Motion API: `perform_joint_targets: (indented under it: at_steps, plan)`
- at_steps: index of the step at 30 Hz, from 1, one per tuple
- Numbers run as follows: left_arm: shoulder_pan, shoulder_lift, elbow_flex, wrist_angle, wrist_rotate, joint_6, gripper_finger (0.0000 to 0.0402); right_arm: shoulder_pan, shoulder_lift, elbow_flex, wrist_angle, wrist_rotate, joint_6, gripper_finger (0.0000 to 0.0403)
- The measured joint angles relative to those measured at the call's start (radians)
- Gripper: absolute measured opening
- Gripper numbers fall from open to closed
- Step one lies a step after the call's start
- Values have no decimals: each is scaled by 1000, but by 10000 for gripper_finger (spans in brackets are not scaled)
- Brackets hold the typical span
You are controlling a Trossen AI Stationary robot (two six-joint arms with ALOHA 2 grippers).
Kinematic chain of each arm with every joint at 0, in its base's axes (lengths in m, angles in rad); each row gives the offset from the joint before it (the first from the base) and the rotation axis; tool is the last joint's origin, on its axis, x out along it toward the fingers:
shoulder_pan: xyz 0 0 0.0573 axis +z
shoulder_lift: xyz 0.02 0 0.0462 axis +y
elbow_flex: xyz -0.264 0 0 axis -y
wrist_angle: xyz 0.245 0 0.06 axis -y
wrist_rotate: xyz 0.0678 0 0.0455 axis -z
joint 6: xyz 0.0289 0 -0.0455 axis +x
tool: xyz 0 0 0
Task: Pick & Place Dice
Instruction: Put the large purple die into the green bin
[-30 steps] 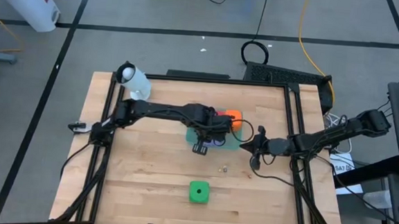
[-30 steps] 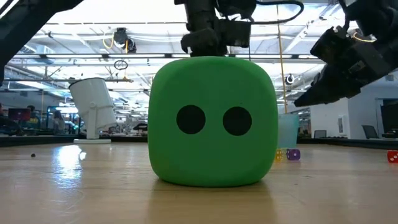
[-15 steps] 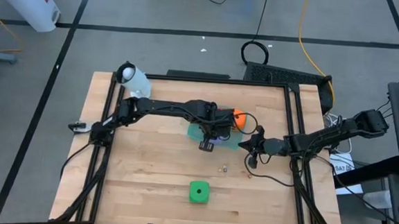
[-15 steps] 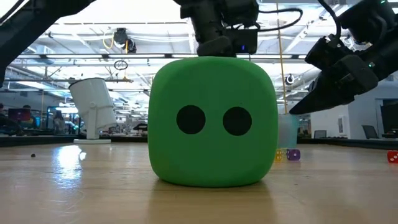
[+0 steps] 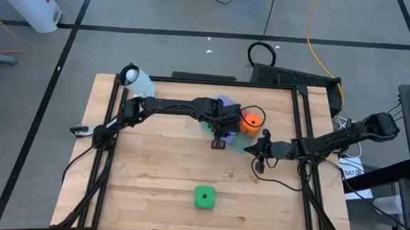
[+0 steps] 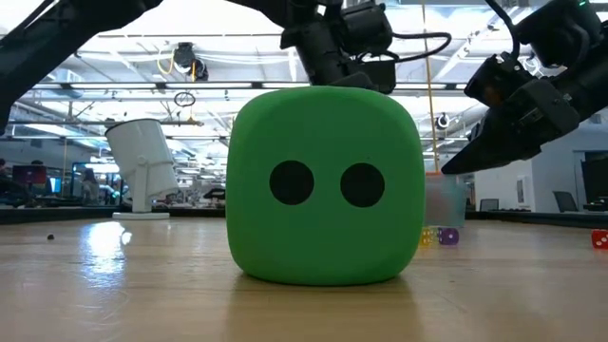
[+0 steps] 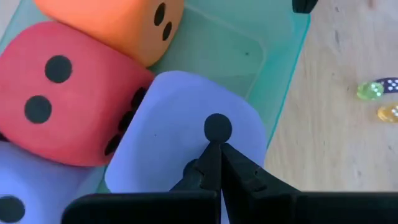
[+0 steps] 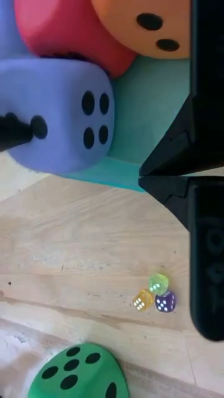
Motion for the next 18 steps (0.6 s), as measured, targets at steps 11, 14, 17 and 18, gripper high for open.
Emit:
perform_joint_targets:
  at_steps: [11,14,17,18]
  plan:
    - [17,-48,-5,11,-40,22,0,0,1,-3,33,-8,-3,0]
    - [32,-45,-5,33,-33,36,0,0,1,-3,38,-29,-2,0]
    - [45,-45,-5,50,-31,42,0,0,2,-3,40,-38,8,0]
    - [51,-45,-5,49,-24,49,0,0,2,-3,42,-41,9,0]
